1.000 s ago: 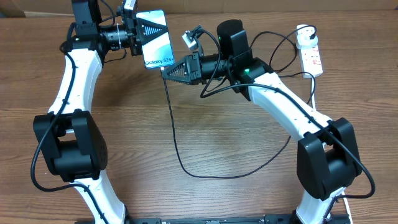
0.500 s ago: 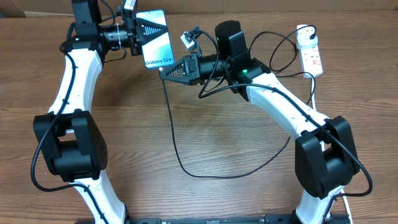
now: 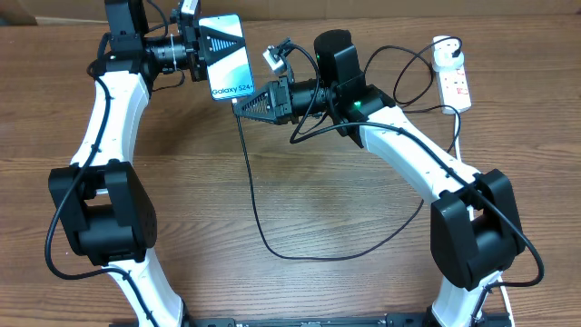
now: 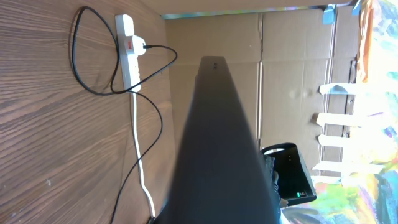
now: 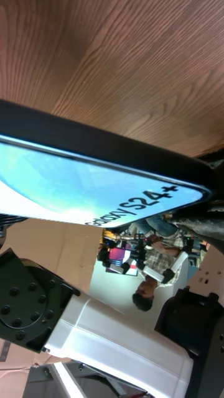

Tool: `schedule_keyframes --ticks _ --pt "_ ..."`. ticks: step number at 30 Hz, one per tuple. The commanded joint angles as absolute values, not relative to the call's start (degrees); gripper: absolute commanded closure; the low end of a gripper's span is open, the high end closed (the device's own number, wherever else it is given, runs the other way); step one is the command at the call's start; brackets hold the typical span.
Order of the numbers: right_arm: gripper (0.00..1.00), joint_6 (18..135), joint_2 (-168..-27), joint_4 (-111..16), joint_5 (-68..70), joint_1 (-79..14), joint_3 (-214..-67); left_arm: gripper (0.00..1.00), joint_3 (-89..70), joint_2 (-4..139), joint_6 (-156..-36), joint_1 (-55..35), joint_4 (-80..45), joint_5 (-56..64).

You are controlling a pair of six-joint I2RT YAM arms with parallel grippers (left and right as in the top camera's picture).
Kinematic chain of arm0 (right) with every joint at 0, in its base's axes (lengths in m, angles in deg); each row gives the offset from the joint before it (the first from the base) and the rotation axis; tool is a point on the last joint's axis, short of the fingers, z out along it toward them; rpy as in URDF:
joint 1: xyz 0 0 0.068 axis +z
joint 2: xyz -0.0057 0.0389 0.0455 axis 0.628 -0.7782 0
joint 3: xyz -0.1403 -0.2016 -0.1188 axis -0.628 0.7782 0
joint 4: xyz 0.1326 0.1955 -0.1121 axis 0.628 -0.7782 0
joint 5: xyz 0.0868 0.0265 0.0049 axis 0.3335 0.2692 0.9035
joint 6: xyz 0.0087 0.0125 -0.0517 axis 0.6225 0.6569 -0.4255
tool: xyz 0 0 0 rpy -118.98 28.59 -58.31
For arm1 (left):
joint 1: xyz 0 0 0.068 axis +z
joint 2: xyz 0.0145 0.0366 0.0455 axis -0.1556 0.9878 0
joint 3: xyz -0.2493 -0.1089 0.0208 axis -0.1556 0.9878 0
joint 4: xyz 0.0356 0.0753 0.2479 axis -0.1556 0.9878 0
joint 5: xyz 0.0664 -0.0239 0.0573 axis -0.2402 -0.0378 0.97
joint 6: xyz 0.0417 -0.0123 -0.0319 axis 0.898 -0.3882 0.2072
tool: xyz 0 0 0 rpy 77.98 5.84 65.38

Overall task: Plug charger to phone and switch on socket
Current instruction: 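Push the plug into the phone's port with the right gripper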

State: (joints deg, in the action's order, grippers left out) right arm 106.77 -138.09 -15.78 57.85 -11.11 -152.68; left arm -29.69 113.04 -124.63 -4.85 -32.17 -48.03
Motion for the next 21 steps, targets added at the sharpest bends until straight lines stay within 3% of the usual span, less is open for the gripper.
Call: schedule_keyframes --ticks 1,21 --pt "0.96 107.2 -138.3 -15.1 58.8 -11.0 -152.3 0.96 -30.5 111.4 -124.8 -4.9 -32.5 -50.6" --pt "0.96 107.6 -138.3 -14.8 58.8 -11.9 -152.3 0.96 -30.5 111.4 -124.8 -4.9 -32.5 -50.6"
